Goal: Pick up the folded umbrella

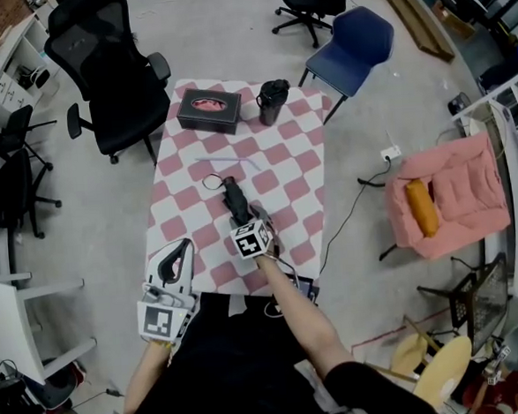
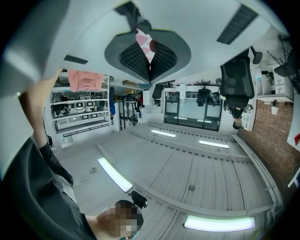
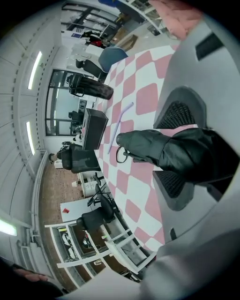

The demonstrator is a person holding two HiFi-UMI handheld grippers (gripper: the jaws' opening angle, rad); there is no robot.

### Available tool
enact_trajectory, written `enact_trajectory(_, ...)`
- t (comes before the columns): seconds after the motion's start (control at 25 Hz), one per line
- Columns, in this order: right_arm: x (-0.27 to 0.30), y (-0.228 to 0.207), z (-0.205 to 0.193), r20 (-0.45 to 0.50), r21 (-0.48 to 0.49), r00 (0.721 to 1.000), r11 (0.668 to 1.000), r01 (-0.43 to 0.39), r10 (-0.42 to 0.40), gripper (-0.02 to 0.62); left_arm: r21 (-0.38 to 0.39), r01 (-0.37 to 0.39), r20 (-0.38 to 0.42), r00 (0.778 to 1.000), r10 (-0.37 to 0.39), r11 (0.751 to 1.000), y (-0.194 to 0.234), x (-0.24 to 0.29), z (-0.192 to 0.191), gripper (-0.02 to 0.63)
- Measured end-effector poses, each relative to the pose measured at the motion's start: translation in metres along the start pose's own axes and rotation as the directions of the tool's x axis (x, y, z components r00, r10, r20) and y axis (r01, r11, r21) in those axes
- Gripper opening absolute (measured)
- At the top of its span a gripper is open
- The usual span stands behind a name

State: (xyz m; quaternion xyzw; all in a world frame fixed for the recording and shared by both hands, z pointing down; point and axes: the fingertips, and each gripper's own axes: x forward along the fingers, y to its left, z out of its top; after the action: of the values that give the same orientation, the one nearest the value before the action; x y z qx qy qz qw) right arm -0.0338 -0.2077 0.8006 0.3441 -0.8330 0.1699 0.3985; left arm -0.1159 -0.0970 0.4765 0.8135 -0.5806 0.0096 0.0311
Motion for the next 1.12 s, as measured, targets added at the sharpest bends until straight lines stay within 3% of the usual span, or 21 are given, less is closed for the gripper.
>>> enact_trajectory(0.36, 0.018, 0.005, -0.007, -0.046, 0.028, 0.999, 1.0, -0.009, 0.011, 0.27, 0.001, -0.022, 0.006, 1.0, 0.022, 1.0, 0.015, -0.002, -0.002, 0.014)
enact_trajectory(0.56, 0.032, 0.006, -0.011, -0.039, 0.104, 0.998, 0.994, -0.043, 0.047, 0.278, -0.004, -0.031, 0.005, 1.0, 0.031, 1.0, 0.019, -0.002, -0.001, 0.014)
enact_trajectory(0.72, 0.036, 0.013, -0.029, -0.153, 0.177, 0.985, 0.983, -0.05, 0.078, 0.278, 0.011, -0.028, 0.033, 0.999, 0.028, 1.0, 0.022, 0.0, 0.006, 0.014)
enact_trajectory(0.88, 0.036, 0.009, -0.03, -0.192, 0.15, 0.981, 0.989, -0.003, 0.032, 0.278, 0.009, -0.049, 0.017, 0.999, 0.049, 0.999, 0.026, -0.002, 0.004, 0.014)
enact_trajectory(1.12, 0.037, 0.007, -0.016, -0.143, 0.128, 0.99, 0.992, 0.01, 0.008, 0.278, 0.006, -0.055, 0.015, 0.998, 0.055, 0.998, 0.028, -0.002, 0.003, 0.014)
